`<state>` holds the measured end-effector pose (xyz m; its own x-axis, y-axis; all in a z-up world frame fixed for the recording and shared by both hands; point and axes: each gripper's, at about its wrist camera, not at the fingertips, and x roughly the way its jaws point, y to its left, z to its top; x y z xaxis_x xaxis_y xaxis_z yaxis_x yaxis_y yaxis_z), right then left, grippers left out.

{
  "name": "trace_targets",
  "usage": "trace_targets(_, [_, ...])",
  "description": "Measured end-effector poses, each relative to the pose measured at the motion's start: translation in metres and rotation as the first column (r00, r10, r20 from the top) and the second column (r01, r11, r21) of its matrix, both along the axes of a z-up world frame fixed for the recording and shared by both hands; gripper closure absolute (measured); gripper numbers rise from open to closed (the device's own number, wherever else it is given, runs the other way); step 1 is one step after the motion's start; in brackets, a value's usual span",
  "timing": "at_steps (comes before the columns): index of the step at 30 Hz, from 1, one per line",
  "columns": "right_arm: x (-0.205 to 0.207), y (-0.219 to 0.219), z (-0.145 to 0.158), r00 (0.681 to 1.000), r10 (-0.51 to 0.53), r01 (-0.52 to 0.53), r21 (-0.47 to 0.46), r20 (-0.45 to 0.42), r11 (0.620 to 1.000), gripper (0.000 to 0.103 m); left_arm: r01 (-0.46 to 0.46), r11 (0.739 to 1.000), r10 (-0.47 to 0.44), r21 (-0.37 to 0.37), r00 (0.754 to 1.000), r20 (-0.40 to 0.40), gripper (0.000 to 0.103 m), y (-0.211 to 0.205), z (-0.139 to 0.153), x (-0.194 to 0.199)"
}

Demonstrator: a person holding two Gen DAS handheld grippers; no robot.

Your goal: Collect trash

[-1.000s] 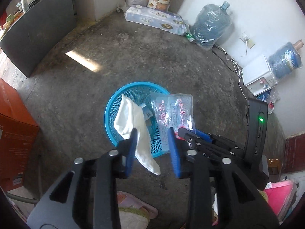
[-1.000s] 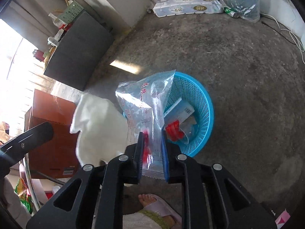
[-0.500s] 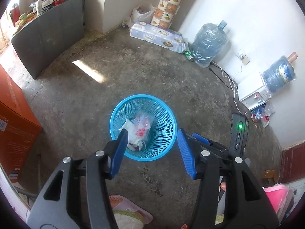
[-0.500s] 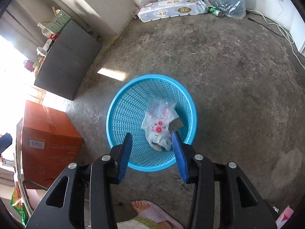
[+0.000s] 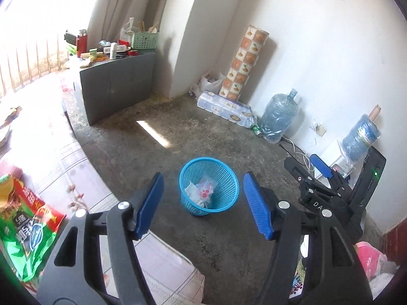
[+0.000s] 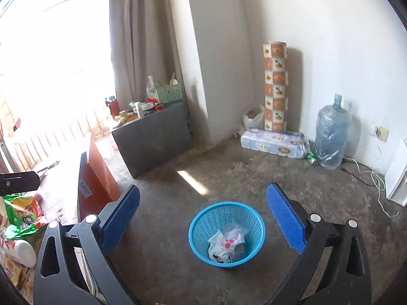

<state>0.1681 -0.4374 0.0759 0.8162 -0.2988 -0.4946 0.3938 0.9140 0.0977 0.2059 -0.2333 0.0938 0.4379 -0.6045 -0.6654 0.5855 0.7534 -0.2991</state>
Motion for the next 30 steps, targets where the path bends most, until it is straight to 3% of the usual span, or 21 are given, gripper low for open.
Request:
trace_targets(5, [0.002, 0.062, 0.024, 0.976, 0.217, -0.218, 0.022, 0.038, 0.976, 0.006, -0.175, 0.984, 0.174, 0.019, 0.984, 0.049, 0.034, 0.107, 0.006, -0.044])
trace_targets(8, [0.010, 0.102, 0.029, 0.928, 0.370, -0.372, 0.068, 0.048, 0.926, 0.006, -0.303, 0.952, 0.300, 0.030, 0.951, 0.070, 0.033, 0.173, 0.003, -0.073])
trace_targets(13, [0.041, 0.181, 0.023, 0.780, 0.625, -0.618, 0.156, 0.002, 0.771, 0.006, -0.517, 0.856, 0.516, 0.010, 0.856, 0.038, 0.032, 0.262, -0.018, -0.118])
trace_targets(18, [0.081, 0.250, 0.011, 0.651, 0.755, -0.712, 0.286, -0.074, 0.642, 0.006, -0.636, 0.772, 0.636, -0.015, 0.772, -0.029, 0.032, 0.312, -0.053, -0.136])
trace_targets(22, [0.098, 0.295, -0.004, 0.569, 0.809, -0.734, 0.352, -0.149, 0.581, 0.006, -0.647, 0.763, 0.645, -0.010, 0.761, -0.071, 0.032, 0.326, -0.076, -0.133])
trace_targets(26, [0.106, 0.316, -0.021, 0.531, 0.820, -0.724, 0.388, -0.214, 0.571, 0.006, -0.660, 0.751, 0.649, -0.031, 0.746, -0.153, 0.032, 0.343, -0.099, -0.126])
trace_targets(28, [0.110, 0.324, -0.025, 0.504, 0.829, -0.732, 0.391, -0.241, 0.558, 0.010, -0.663, 0.748, 0.648, -0.033, 0.740, -0.181, 0.034, 0.348, -0.109, -0.117])
trace_targets(30, [0.111, 0.335, -0.024, 0.457, 0.853, -0.764, 0.379, -0.254, 0.522, 0.011, -0.649, 0.760, 0.632, -0.035, 0.750, -0.194, 0.043, 0.350, -0.116, -0.111])
